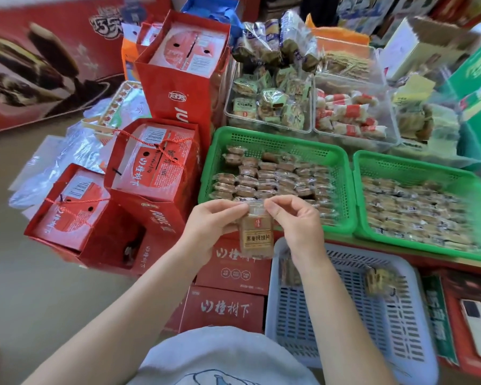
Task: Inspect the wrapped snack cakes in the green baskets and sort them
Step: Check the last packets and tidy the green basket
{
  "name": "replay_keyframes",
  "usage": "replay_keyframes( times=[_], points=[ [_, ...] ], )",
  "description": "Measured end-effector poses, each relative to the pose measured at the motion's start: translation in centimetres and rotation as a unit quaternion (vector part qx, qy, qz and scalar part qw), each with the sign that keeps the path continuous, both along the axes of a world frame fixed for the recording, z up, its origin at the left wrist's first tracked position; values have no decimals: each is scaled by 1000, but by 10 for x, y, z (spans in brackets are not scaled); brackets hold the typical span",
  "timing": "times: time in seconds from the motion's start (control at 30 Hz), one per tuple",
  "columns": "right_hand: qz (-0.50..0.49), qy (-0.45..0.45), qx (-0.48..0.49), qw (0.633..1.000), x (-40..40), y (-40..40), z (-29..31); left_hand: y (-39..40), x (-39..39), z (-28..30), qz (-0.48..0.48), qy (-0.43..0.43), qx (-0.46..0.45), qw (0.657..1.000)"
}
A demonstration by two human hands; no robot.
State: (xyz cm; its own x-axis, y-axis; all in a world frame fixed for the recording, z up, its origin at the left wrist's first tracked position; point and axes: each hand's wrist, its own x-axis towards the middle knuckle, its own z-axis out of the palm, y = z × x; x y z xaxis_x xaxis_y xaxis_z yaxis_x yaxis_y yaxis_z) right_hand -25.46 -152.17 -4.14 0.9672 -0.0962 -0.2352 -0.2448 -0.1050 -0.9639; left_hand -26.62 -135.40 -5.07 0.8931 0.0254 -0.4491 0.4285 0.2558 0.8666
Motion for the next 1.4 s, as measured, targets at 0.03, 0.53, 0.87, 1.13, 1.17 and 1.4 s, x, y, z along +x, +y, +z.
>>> replay_keyframes(
  times=[0.03,0.53,0.87,1.13,1.17,1.4],
  points=[
    [0,-3,4,1000,-1,0,0,-1,-1,0,8,9,-9,1000],
    [6,-30,24,999,-15,-18,-9,-12,-1,-3,133,68,-14,989],
    [69,-52,-77,993,-8,-23,-22,-24,-7,10,-101,-59,256,960],
    [81,-122,-196,970,8,-33,-33,-25,10,3,-98,-115,302,941],
    [72,-114,-192,972,11,-33,-31,-27,13,3,-87,-108,283,949],
    [45,50,27,997,31,-26,-38,-23,34,-9,-155,-134,194,959]
  ],
)
